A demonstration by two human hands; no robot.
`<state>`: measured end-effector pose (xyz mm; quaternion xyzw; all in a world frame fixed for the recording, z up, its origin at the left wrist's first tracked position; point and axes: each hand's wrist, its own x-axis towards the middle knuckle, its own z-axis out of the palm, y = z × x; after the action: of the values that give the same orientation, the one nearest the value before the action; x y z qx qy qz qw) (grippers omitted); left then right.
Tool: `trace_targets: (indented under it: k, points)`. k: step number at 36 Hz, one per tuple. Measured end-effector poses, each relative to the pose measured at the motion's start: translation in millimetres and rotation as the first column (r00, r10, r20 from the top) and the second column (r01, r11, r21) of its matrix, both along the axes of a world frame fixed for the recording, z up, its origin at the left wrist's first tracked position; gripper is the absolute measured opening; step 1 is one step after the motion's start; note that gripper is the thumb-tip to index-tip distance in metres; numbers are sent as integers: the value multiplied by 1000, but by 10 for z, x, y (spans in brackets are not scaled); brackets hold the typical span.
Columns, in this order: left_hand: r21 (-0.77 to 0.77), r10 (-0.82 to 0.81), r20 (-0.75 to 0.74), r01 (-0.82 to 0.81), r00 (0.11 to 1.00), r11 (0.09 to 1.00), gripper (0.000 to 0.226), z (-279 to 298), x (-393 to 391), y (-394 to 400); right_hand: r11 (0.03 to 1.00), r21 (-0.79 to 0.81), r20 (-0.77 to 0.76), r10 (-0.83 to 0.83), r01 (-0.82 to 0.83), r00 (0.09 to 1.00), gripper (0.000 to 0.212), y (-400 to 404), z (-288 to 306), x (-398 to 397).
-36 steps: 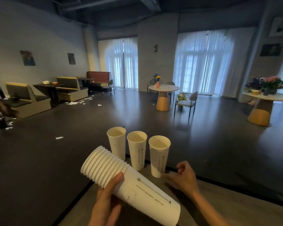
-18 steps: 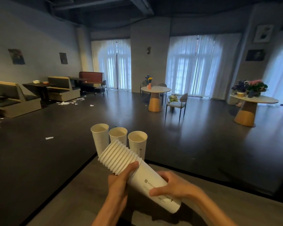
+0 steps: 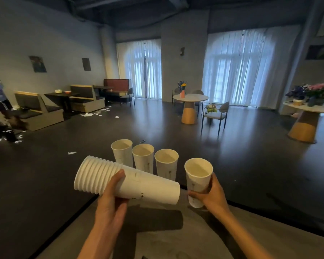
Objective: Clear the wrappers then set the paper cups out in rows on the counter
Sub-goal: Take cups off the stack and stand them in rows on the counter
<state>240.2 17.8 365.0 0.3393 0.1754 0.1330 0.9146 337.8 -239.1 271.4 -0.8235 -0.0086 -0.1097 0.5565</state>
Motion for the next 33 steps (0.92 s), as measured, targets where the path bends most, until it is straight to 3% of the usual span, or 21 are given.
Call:
trace_targets:
  k: [7,13,18,20,22,24,27,30,33]
  points:
    - [-53,-51,-29,50,998,997,75,-168,71,-22,999,52,-6,-8,8,1000,96,116,-66,258]
    - [-43,-110,-26,109,994,993,58,-189,73,-150,998,38,1,45,-45,999,95,111,-98,251]
    - [-11,-167,-38,166,985,986,92,-99,8,-290,996,-13,-52,89,-89,995,105,-75,-196,133]
    - [-18,-188,-33,187,982,982,84,-67,-27,-360,999,-35,-49,-18,16,999,85,-203,-187,0]
    - [-16,-257,-24,257,966,966,92,-35,-65,-482,991,-15,-13,-133,132,991,46,-346,-107,-192]
    - [-18,-306,-23,306,952,952,98,-64,-70,-615,996,19,-79,-86,87,993,17,-448,70,-384]
    - [13,-381,-20,381,925,925,62,-50,-134,-934,980,143,-340,182,-140,923,43,-580,389,-663]
    - [100,-402,-34,403,915,910,72,-38,-181,-1252,924,316,-455,346,-214,821,58,-717,581,-911]
    - [156,-363,-14,361,932,920,87,-35,-237,-1436,909,294,-505,409,-294,760,70,-887,580,-1040]
